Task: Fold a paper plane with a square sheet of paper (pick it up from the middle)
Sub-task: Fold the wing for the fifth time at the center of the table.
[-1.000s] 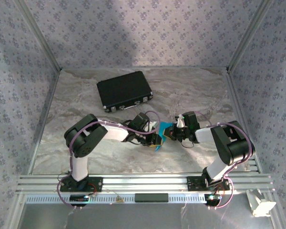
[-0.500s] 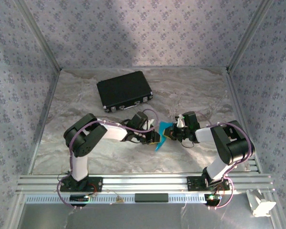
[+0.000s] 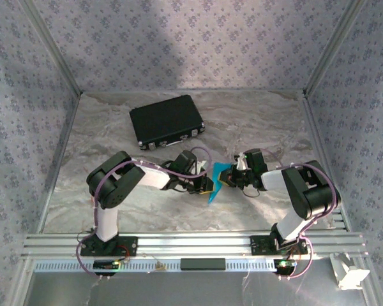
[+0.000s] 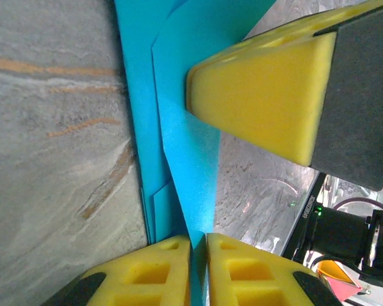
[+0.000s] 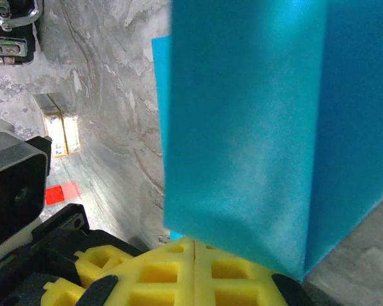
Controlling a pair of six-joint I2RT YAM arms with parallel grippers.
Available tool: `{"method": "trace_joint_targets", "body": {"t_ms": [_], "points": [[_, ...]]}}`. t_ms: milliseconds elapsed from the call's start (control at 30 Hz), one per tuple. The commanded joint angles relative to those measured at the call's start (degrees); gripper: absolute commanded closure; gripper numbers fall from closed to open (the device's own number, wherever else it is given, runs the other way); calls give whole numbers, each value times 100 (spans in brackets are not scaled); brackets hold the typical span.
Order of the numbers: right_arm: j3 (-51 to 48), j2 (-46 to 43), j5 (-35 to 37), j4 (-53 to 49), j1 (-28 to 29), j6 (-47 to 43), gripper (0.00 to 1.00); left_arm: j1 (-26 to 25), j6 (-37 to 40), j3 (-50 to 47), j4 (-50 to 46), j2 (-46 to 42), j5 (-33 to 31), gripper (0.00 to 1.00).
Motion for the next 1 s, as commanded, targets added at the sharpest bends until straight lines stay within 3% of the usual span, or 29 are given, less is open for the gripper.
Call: {"method": "trace_joint_targets", "body": {"t_ms": [0, 267, 600, 667, 733, 833, 967], "points": [[-71, 283, 492, -557, 8, -146, 95, 28, 41, -100, 19, 154, 269, 86], [-62, 316, 501, -574, 9, -146, 95, 20, 108, -156, 43, 228, 423, 86], [-56, 345, 556, -619, 16, -151, 95, 13, 215, -250, 14, 308, 603, 97], [-62, 354, 570, -627, 16, -145, 95, 13, 264, -283, -38, 305, 658, 95], [-55, 361, 572, -634, 17, -150, 95, 12, 283, -317, -102, 286, 684, 86], [-51, 371, 582, -630, 16, -150, 95, -17, 324, -354, -131, 186, 714, 86], [-53, 363, 588, -661, 14, -158, 95, -65, 458, -307, -300, 136, 758, 97]]}}
